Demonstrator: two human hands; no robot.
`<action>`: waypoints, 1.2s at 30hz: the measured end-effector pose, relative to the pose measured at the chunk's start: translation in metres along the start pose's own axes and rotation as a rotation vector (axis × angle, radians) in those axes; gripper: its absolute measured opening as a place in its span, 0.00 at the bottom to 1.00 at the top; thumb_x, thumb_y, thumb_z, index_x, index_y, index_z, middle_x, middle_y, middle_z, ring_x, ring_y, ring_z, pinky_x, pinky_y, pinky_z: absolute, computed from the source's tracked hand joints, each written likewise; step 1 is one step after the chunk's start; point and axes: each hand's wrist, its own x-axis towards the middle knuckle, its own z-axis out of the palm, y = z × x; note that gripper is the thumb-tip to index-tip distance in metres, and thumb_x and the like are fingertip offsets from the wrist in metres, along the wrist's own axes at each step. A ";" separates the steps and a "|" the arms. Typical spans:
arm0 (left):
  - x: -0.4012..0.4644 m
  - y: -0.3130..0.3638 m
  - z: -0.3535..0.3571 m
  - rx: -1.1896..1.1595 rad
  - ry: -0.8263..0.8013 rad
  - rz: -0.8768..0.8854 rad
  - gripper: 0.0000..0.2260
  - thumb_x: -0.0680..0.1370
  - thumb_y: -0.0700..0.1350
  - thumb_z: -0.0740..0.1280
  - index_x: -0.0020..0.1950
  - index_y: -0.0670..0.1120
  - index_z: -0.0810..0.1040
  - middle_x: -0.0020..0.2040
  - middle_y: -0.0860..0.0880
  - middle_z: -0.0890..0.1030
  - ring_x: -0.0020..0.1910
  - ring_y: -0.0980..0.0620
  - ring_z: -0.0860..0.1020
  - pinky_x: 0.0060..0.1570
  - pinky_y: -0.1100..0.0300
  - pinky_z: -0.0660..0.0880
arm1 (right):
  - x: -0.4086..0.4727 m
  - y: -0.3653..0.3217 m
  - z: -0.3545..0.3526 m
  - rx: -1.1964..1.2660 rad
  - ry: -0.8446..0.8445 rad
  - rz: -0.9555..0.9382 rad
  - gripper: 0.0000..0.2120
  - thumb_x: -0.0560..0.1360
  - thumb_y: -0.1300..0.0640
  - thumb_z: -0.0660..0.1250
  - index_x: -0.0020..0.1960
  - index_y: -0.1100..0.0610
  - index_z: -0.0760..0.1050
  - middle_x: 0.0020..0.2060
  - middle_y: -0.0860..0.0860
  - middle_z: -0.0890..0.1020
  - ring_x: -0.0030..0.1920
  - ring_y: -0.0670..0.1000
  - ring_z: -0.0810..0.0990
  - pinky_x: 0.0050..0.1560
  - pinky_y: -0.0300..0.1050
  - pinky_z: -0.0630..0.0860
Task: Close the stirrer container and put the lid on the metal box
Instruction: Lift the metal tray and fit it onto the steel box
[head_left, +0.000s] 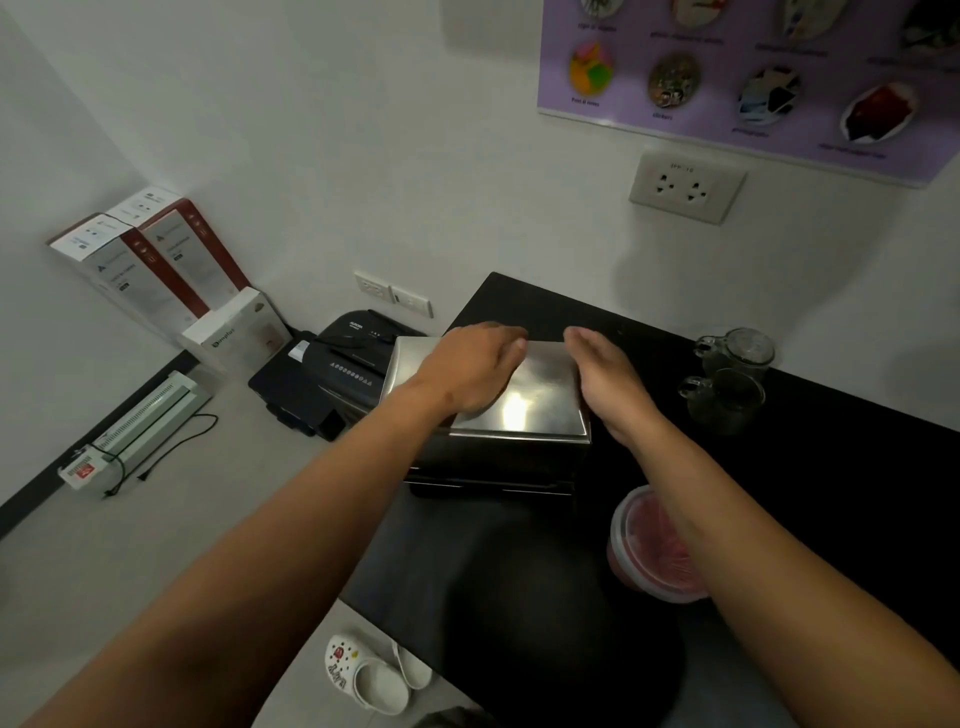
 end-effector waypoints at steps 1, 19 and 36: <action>0.001 0.000 0.002 0.025 -0.014 0.003 0.21 0.87 0.53 0.55 0.74 0.48 0.77 0.71 0.45 0.81 0.69 0.44 0.79 0.69 0.47 0.74 | 0.002 0.000 0.004 -0.027 -0.001 0.011 0.15 0.82 0.42 0.62 0.63 0.47 0.77 0.56 0.41 0.81 0.57 0.42 0.80 0.48 0.37 0.72; -0.042 -0.058 -0.018 -0.309 0.249 -0.229 0.18 0.88 0.47 0.58 0.75 0.43 0.76 0.75 0.42 0.76 0.75 0.47 0.72 0.72 0.60 0.65 | 0.029 -0.041 0.018 -0.589 -0.199 -0.260 0.19 0.81 0.49 0.66 0.70 0.51 0.76 0.65 0.48 0.81 0.62 0.48 0.79 0.59 0.41 0.70; -0.080 -0.083 0.007 -0.909 0.378 -0.579 0.20 0.84 0.57 0.61 0.51 0.44 0.85 0.43 0.39 0.84 0.40 0.50 0.79 0.44 0.52 0.75 | 0.048 -0.088 0.146 -1.024 -0.524 -0.318 0.26 0.86 0.46 0.47 0.62 0.60 0.78 0.59 0.62 0.81 0.56 0.60 0.79 0.60 0.56 0.75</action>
